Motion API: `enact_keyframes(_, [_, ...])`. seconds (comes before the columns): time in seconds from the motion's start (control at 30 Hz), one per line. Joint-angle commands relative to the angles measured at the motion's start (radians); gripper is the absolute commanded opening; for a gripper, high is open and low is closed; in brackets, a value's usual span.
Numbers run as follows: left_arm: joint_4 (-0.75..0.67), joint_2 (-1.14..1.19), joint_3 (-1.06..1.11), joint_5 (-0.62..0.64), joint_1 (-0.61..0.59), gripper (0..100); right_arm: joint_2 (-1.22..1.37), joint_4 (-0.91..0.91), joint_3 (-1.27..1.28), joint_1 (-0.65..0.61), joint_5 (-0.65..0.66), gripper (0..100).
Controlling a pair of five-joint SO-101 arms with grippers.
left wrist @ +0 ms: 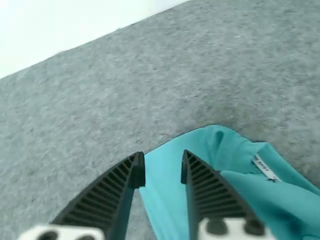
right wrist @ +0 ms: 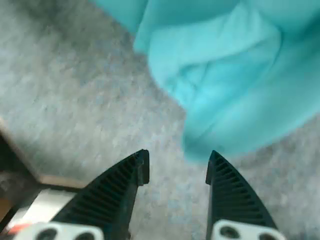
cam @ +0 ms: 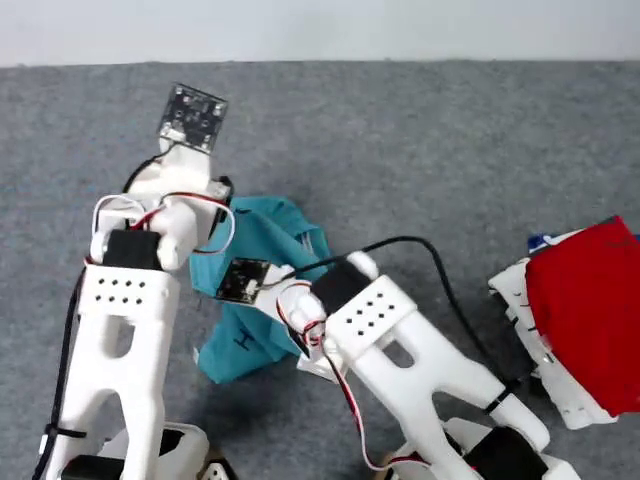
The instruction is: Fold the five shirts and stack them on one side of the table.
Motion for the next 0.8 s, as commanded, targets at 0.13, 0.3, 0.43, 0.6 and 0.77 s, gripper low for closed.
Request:
enact_keyframes(0.13, [-0.008, -0.037, 0.056, 0.008, -0.009, 13, -0.021, -0.297, 0.112, -0.016, -0.143, 19.7])
enact_keyframes(0.3, [-0.008, -0.037, 0.081, 0.008, -0.017, 13, -0.019, -0.302, 0.117, -0.096, -0.137, 17.5])
enact_keyframes(0.43, [-0.008, -0.037, 0.114, 0.006, -0.009, 13, -0.018, -0.303, 0.118, -0.157, -0.094, 3.9])
enact_keyframes(0.6, [-0.008, -0.037, 0.12, 0.008, -0.011, 13, 0.058, -0.305, 0.118, -0.154, -0.097, 11.9])
enact_keyframes(0.77, [-0.008, -0.037, 0.122, 0.009, -0.009, 13, 0.214, -0.403, 0.118, -0.154, -0.097, 19.5])
